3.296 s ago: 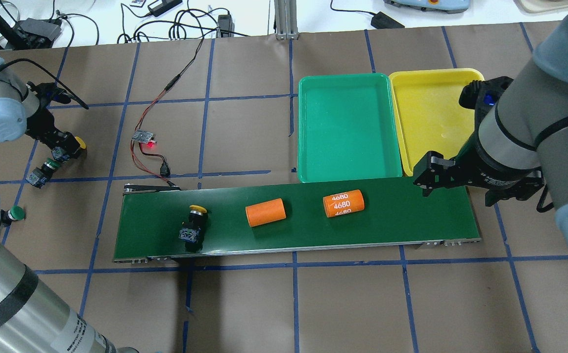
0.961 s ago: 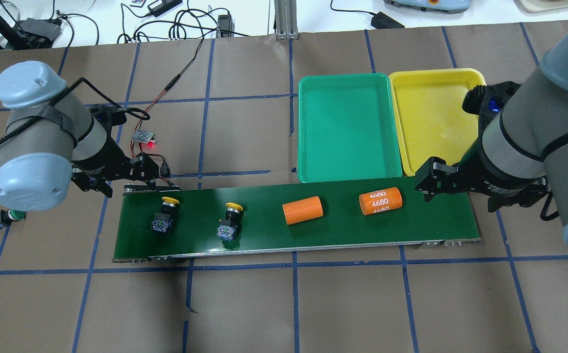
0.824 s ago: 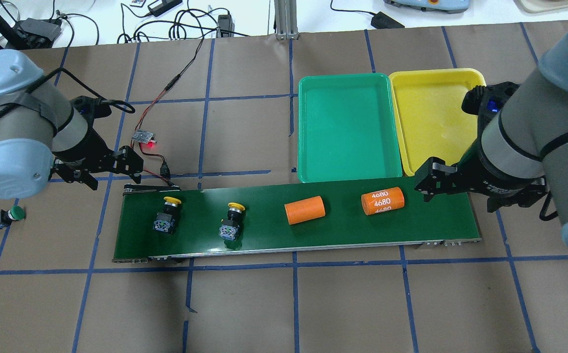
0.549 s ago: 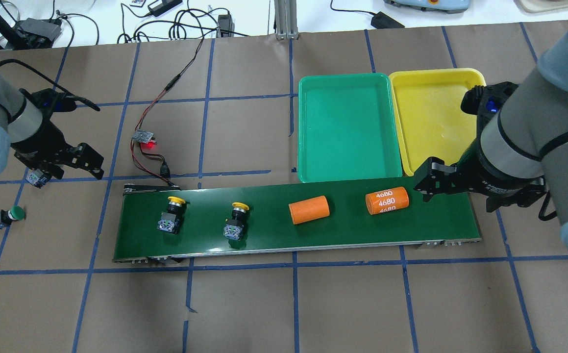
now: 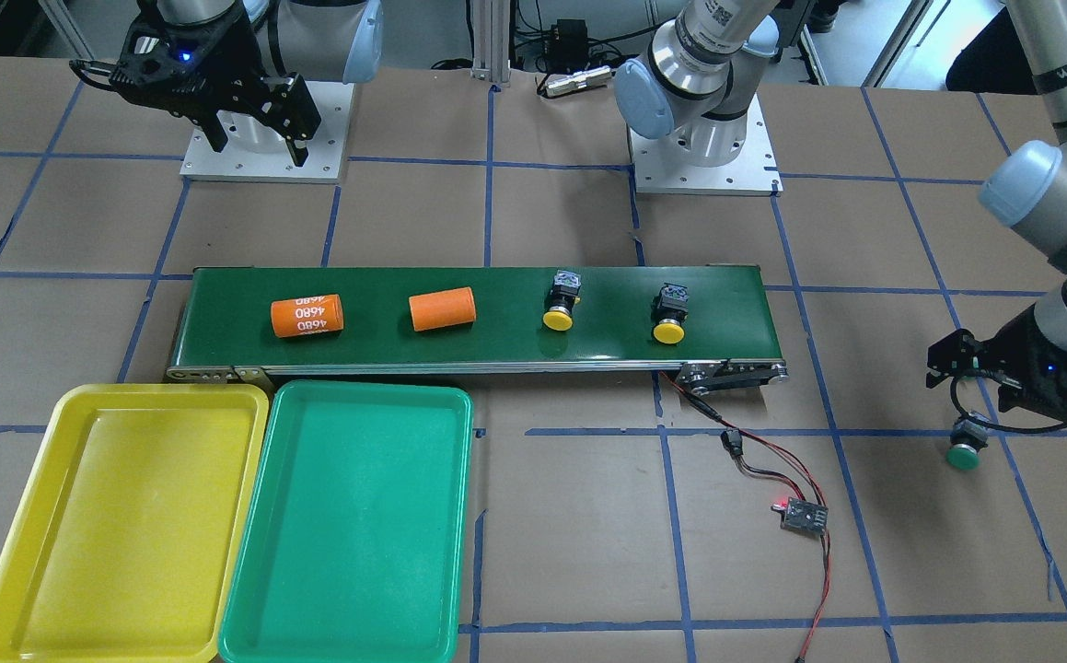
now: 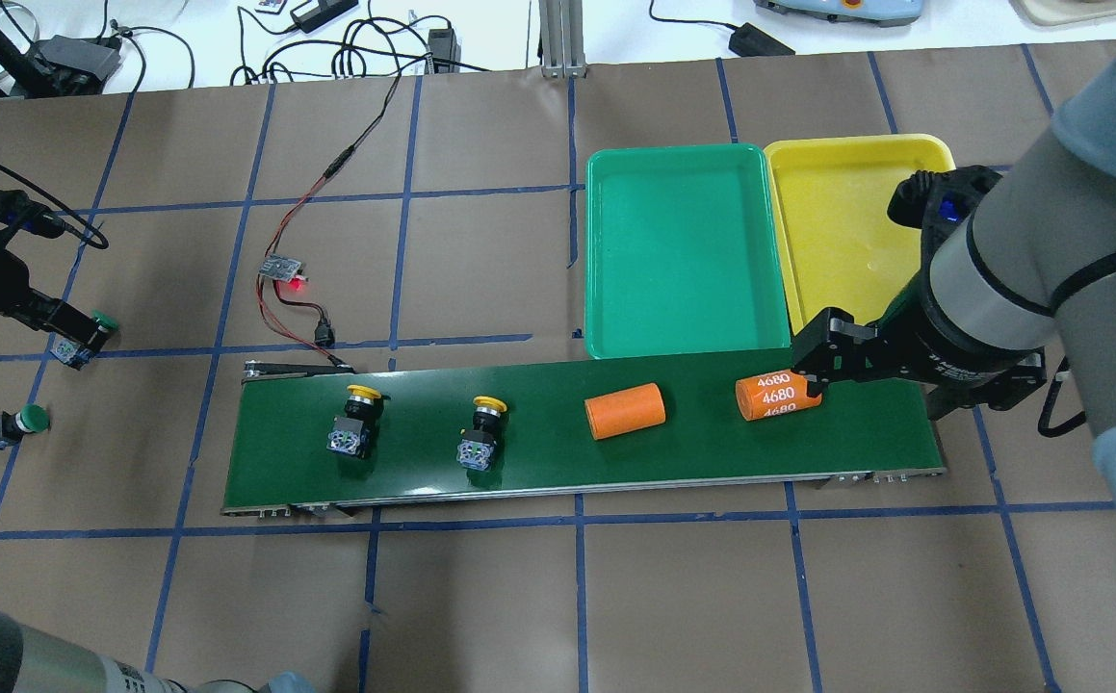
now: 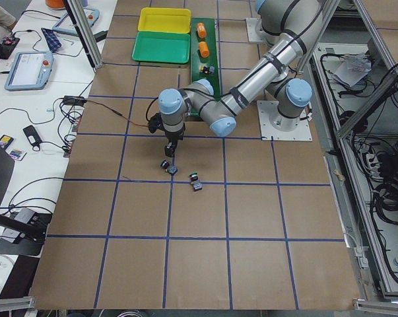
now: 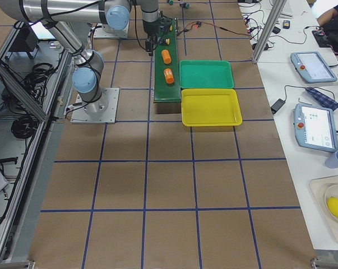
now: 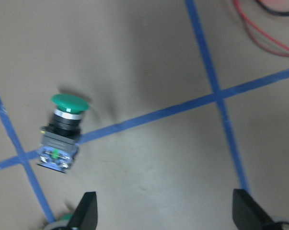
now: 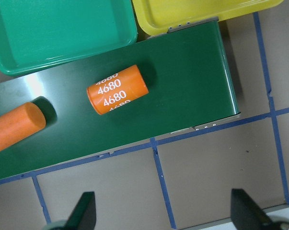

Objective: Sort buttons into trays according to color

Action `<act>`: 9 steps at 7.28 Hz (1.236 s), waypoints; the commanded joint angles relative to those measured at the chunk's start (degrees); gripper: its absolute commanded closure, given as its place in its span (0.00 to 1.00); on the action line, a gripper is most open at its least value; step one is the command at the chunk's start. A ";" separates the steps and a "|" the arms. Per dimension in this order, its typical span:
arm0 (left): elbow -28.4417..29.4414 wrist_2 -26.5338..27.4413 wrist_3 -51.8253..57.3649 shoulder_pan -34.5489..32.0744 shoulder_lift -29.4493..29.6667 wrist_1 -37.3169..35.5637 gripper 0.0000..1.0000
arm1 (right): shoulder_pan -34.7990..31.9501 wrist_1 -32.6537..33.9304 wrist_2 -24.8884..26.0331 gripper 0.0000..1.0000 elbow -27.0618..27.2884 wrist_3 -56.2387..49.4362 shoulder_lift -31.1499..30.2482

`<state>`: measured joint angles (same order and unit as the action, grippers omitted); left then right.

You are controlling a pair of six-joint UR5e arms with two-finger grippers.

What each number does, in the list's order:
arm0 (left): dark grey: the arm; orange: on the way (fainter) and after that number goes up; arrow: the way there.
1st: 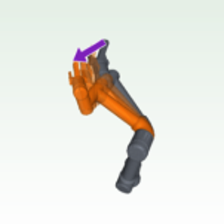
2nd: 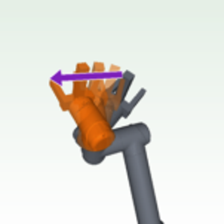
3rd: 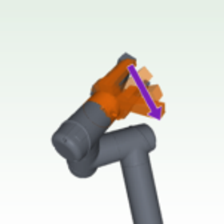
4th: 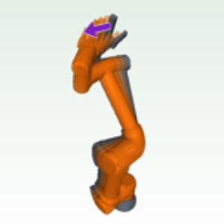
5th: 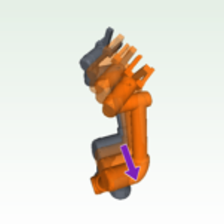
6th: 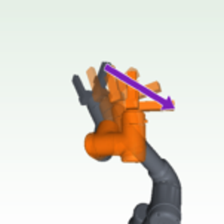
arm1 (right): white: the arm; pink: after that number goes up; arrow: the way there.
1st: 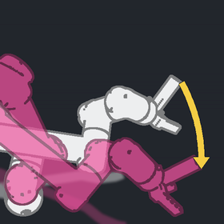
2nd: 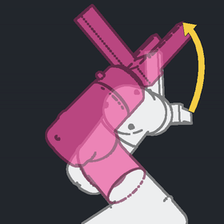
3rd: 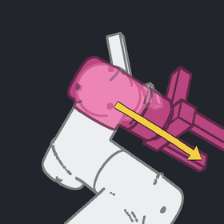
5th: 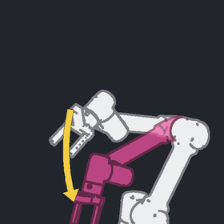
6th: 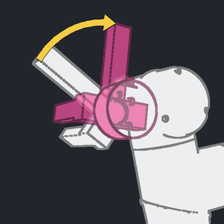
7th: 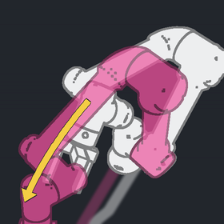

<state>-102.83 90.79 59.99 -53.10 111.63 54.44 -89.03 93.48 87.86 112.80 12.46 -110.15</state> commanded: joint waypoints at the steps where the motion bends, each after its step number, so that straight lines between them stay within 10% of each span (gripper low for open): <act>1: 0.34 0.01 3.37 0.54 5.77 -6.71 0.00 | -0.18 0.83 -2.06 0.00 1.19 -0.07 0.11; 5: 2.28 -0.08 5.22 0.54 8.68 -7.33 0.00 | -0.27 0.74 -3.67 0.00 1.71 0.28 0.55; 6: 2.45 0.27 5.92 0.54 8.95 -6.99 0.65 | -0.27 1.09 -3.40 0.00 1.72 0.55 2.38; 7: 2.02 0.27 5.66 0.36 8.00 -6.20 1.00 | -0.35 3.01 -3.83 0.00 1.54 2.03 4.22; 9: 0.97 1.84 -3.84 -1.12 3.89 1.06 1.00 | -4.99 4.61 -3.75 0.00 1.54 6.43 5.02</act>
<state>-101.20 91.43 62.86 -53.24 118.21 51.03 -91.26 97.27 84.00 114.33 16.87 -106.02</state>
